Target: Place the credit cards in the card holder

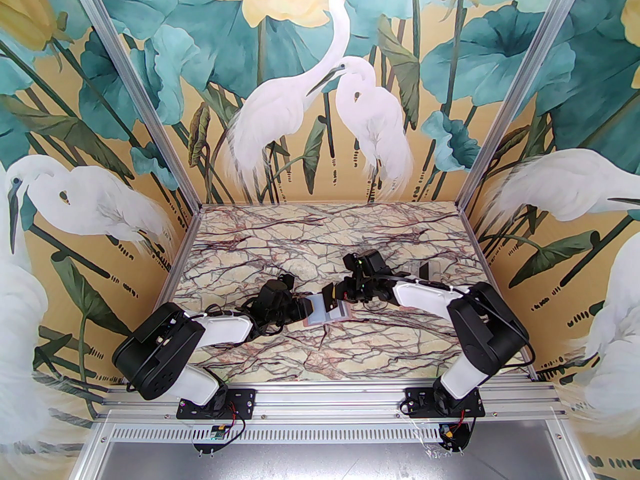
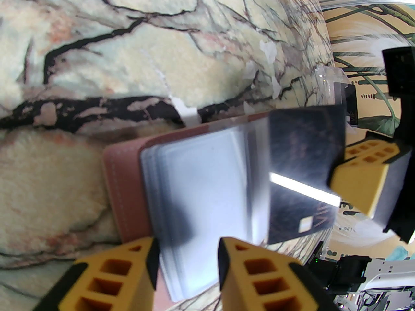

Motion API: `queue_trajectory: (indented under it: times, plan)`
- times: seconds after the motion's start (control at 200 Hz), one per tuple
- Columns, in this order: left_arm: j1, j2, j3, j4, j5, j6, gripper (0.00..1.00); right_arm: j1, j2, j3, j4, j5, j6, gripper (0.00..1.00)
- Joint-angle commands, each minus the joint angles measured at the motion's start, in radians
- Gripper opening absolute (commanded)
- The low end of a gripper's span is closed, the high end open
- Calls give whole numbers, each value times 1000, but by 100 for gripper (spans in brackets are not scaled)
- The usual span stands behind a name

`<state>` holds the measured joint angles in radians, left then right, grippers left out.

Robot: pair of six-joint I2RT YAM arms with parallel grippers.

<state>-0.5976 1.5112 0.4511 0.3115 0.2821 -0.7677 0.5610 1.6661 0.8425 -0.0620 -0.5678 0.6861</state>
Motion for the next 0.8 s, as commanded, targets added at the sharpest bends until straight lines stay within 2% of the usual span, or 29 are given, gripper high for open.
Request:
queue_trajectory:
  times: [0.0, 0.795]
  plan:
    - [3, -1, -34, -76, -40, -5, 38, 5, 10, -31, 57, -11, 21, 0]
    - [2, 7, -26, -83, -34, -4, 38, 14, 45, -74, 121, -17, 48, 0]
